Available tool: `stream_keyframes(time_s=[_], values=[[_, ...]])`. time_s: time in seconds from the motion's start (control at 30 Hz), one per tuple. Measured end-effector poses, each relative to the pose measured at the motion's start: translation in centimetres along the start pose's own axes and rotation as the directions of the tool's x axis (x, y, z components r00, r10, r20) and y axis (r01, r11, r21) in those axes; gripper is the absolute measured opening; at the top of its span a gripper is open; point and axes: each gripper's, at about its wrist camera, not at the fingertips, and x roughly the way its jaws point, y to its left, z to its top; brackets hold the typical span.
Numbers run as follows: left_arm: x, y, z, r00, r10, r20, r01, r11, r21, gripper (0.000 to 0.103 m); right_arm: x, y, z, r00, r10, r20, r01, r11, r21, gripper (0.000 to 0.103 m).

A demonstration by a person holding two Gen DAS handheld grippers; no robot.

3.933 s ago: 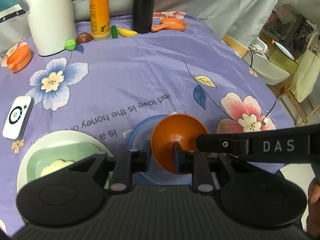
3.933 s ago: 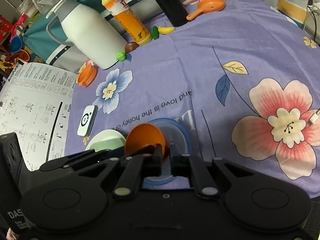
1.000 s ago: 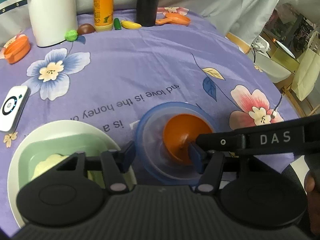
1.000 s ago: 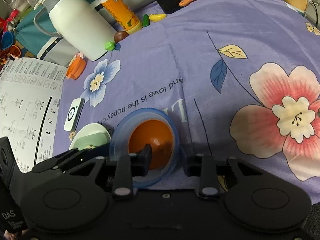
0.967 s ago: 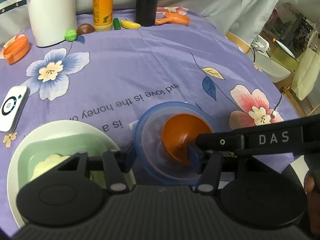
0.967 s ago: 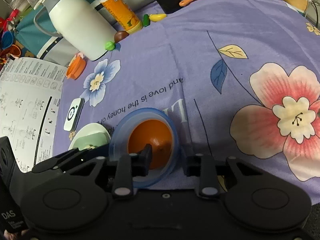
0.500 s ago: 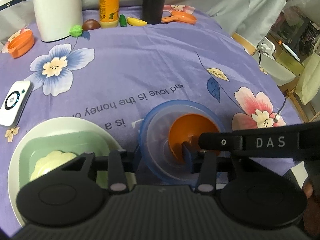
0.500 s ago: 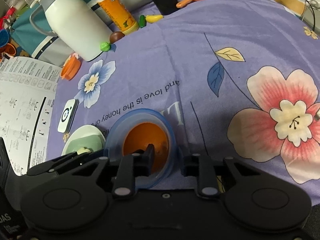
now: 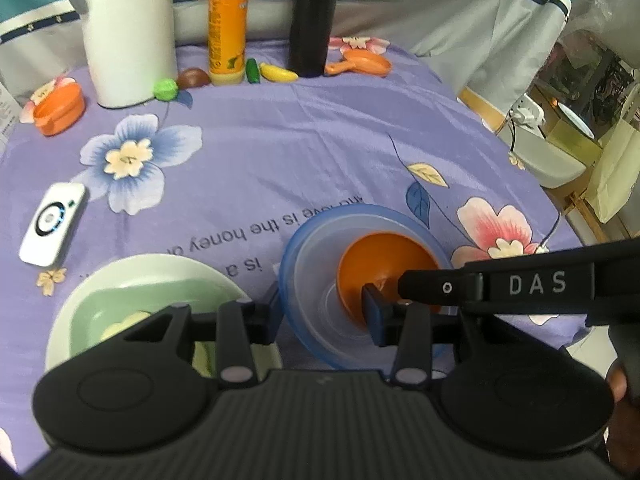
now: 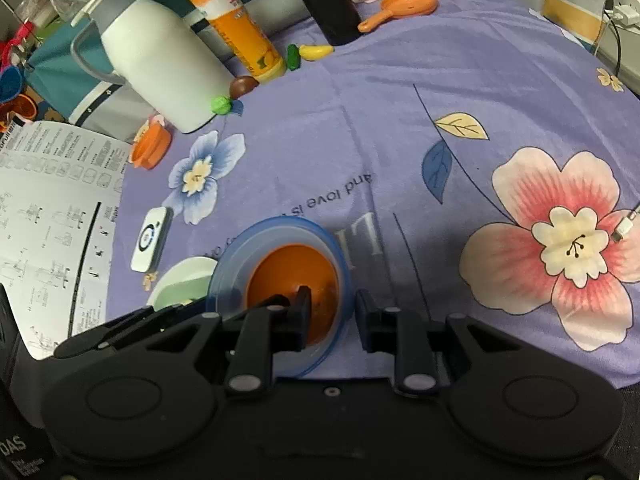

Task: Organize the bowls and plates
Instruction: 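Carry the nested bowls with both grippers and lower them onto the yellow plate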

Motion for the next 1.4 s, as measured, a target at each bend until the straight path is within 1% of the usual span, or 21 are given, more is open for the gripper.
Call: stream_keyframes(time_s=[0.17,0.33,0.53,0.77,1.07,1.4], values=[[-2.0,1.5,0.2,0.999,0.023,0.027,-0.022,1.000,-0.012,0.040,-0.9,1.9,0.2,1.000,0.020,0.005,-0.020,1.000,-0.023,0.025],[-4.0,4.4,-0.1,0.997,0.062,0.043,-0.060,0.997,-0.039,0.040,-0.6,5.1,0.5,0.999,0.050,-0.013,-0.051,0.996,-0.070,0.025],[-5.2,8.4,-1.2,0.995,0.098,0.028,-0.094,0.990,-0.101,0.040,1.2,9.5,0.2,0.995,0.072,-0.069,-0.081,0.987,-0.138,0.025],[-5.2,11.6,-2.6,0.995,0.103,0.004,-0.102,0.984,-0.148,0.040,3.6,12.8,-0.5,0.990,0.059,-0.126,-0.083,0.978,-0.192,0.025],[-4.0,13.2,-4.0,0.996,0.087,-0.034,-0.092,0.981,-0.170,0.040,5.9,14.3,-1.6,0.982,0.024,-0.188,-0.063,0.978,-0.201,0.025],[-2.6,13.8,-4.5,0.996,0.070,-0.055,-0.078,0.981,-0.175,0.040,7.3,14.2,-1.8,0.976,-0.003,-0.217,-0.042,0.979,-0.202,0.025]])
